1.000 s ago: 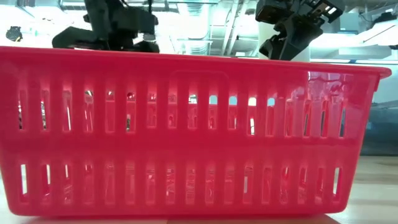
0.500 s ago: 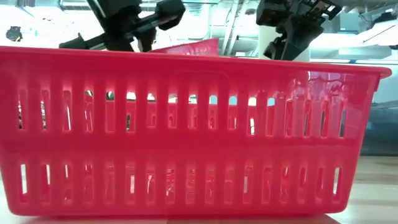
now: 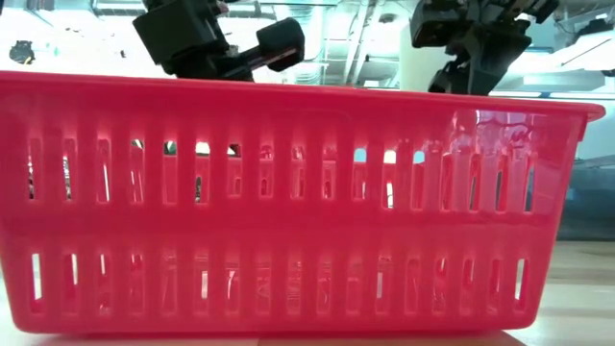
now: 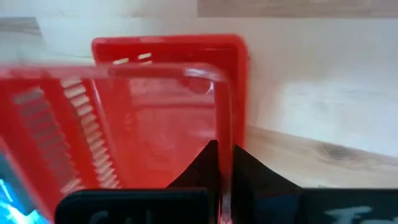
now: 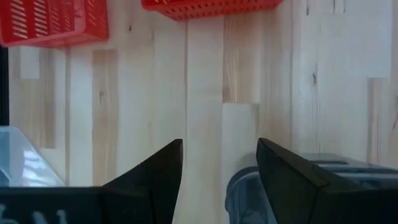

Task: Stack baskets by color
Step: Stack the top left red bin on top of the middle red basket, then stack the left gray bin on top of the right gray stacked bins

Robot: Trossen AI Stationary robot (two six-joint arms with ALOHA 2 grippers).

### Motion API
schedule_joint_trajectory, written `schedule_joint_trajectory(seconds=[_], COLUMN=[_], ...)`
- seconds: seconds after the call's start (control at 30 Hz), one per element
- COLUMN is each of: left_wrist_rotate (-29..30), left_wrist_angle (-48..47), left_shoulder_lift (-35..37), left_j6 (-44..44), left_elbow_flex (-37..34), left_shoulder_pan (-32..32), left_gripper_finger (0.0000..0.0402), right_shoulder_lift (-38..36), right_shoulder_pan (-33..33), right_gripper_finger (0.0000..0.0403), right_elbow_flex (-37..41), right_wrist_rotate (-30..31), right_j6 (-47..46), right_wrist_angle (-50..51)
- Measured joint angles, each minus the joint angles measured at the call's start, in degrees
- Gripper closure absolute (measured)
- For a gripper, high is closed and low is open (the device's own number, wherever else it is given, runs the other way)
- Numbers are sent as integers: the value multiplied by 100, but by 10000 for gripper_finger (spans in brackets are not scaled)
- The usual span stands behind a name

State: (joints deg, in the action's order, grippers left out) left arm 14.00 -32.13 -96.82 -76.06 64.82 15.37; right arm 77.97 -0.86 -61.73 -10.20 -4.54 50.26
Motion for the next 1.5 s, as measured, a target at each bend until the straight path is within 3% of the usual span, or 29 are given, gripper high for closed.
schedule_joint_trajectory(seconds=[0.37,0.8,1.0,1.1,1.2,1.37,1.5], left_wrist_rotate=[-132,343,454,428,231,-1068,-2039], left_wrist_angle=[107,119,130,47,-407,-1579,-2208], left_shoulder_lift=[1,52,548,975,1474,2173,2541], left_j6=[377,499,951,1687,3080,5884,7588], left_elbow_flex=[4,4,7,9,9,11,-77], left_shoulder_pan=[-63,-59,-68,-87,-89,-92,-21], left_gripper_finger=[385,265,217,200,190,187,187], right_shoulder_lift=[0,0,0,0,0,0,0], right_shoulder_pan=[14,290,290,290,285,238,253], right_gripper_finger=[177,177,177,177,177,177,177], right_elbow_flex=[0,0,1,2,2,4,4], right_wrist_rotate=[39,48,48,47,46,37,35], right_j6=[238,375,496,487,451,536,584], right_wrist_angle=[0,8,11,12,11,-29,-50])
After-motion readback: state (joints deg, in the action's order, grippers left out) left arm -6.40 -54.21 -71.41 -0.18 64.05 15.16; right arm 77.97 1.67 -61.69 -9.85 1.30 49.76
